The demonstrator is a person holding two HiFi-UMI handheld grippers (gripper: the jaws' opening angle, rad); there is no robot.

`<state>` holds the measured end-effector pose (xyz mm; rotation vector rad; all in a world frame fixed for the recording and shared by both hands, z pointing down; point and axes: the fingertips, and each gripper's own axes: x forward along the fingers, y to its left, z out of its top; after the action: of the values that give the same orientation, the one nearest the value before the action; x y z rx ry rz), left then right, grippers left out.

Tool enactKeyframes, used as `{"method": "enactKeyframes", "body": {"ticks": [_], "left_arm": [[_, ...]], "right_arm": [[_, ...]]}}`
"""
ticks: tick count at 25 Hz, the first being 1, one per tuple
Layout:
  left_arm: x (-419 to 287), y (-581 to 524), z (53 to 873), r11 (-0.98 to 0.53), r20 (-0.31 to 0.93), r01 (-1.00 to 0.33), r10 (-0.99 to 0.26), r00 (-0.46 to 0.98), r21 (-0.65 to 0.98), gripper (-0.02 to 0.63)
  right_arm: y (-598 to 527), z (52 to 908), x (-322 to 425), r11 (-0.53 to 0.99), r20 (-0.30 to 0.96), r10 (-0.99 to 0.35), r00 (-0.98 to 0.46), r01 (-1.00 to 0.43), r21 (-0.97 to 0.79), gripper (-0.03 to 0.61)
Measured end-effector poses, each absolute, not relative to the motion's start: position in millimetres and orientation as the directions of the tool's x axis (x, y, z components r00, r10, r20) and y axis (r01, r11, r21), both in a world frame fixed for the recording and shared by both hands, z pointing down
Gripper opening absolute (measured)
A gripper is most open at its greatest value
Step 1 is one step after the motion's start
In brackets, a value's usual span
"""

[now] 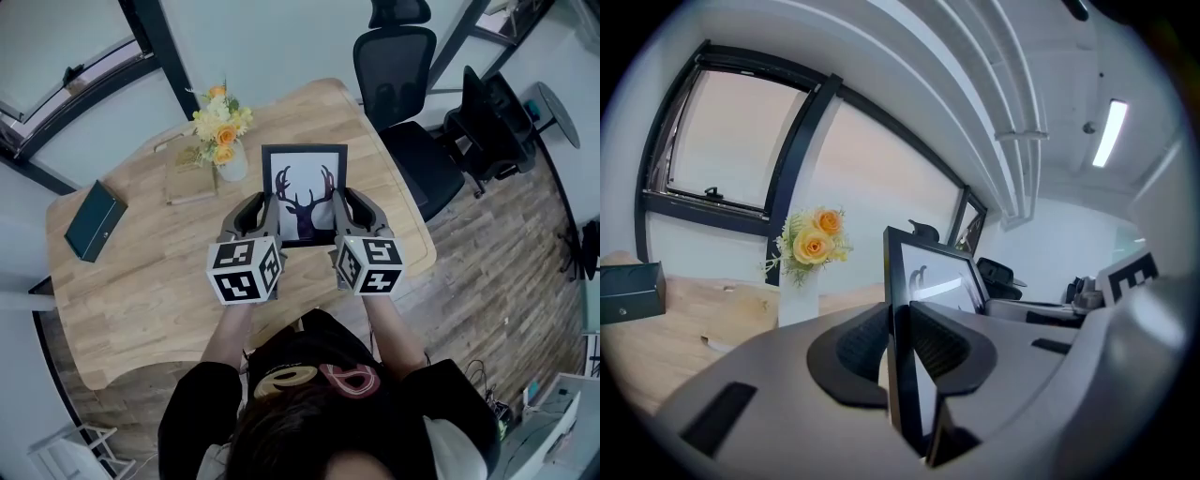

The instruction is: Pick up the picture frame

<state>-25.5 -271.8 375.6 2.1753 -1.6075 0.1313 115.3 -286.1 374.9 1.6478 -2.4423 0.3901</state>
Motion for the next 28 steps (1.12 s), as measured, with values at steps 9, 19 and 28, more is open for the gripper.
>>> {"method": "enactKeyframes", "body": {"ticks": [9,19,28], "left_arm": [[-30,-261,353,-0.236,0.27,-0.932,-0.911,0.31,0.273,0.081],[-34,-241,329,-0.233,0.22,-0.944,-0.933,0.285,0.235,0.081],[-33,-229,321,-0.235,0.194,-0.939,-0.938,0.287,0.253,0.081]], "right_arm": [[-276,351,111,0.377,0.225,-0.892,-0.392,-0.92,-0.106,0.072],[-261,330,107,0.397,0.171,-0.895,-0.412,-0.911,-0.114,0.072],[-248,319,109,0.4,0.136,-0.901,-0.411,-0.911,-0.106,0.072]]}}
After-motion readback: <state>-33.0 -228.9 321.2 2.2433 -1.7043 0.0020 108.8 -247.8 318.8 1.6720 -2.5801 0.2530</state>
